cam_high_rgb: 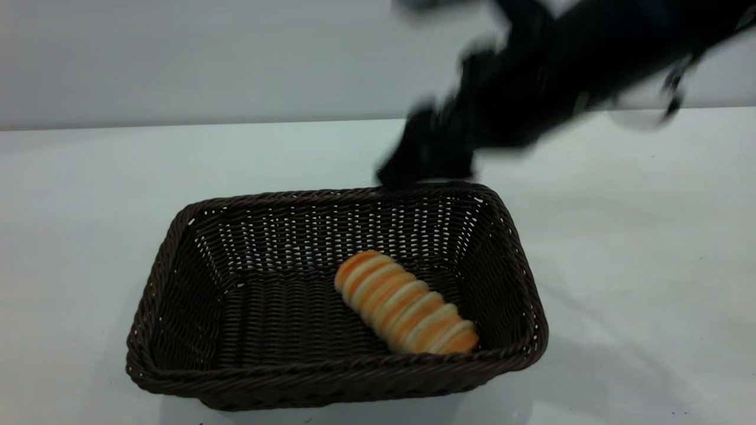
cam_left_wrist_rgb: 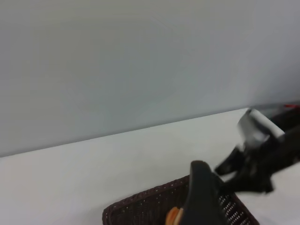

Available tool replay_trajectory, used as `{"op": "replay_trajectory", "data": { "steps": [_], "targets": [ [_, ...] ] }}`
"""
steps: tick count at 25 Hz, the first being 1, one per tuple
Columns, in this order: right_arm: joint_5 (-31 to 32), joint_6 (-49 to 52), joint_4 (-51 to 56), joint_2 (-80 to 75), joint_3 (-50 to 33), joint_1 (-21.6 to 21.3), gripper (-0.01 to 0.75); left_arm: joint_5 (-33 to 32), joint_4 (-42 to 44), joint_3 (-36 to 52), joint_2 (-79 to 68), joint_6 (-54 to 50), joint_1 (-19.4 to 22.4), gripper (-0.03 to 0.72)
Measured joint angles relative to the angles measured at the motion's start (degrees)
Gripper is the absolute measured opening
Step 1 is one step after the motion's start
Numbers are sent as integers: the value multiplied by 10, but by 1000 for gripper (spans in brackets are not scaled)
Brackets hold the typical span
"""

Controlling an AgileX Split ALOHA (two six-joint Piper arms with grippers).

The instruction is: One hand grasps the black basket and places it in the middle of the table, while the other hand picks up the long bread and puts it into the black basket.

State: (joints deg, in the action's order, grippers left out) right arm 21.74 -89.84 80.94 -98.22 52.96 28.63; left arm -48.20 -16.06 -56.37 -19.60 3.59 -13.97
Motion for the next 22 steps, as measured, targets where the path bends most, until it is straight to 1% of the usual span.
{"op": "replay_trajectory", "data": {
  "steps": [3,4,6,8,10,12,13,15,18,22],
  "targets": [
    [-12,82,-86,123,0,0,518,-12,0,0,0,10,0,585],
    [-8,129,-123,168,0,0,514,-21,0,0,0,12,0,585],
    [21,253,-236,247,0,0,509,-43,1,0,0,22,0,585],
    [83,388,-367,327,0,0,501,-70,3,0,3,36,0,585],
    [162,526,-520,393,-1,0,486,-92,13,0,10,40,0,585],
    [253,649,-637,453,-3,0,473,-120,30,0,20,37,0,585],
    [286,692,-680,486,-7,0,470,-135,38,0,25,31,0,585],
    [329,735,-715,559,-23,0,467,-177,52,1,33,19,0,585],
    [374,754,-717,663,-66,0,467,-185,71,19,51,5,0,585],
    [417,756,-716,769,-147,0,465,-185,101,75,91,-9,0,585]
  ]
}}
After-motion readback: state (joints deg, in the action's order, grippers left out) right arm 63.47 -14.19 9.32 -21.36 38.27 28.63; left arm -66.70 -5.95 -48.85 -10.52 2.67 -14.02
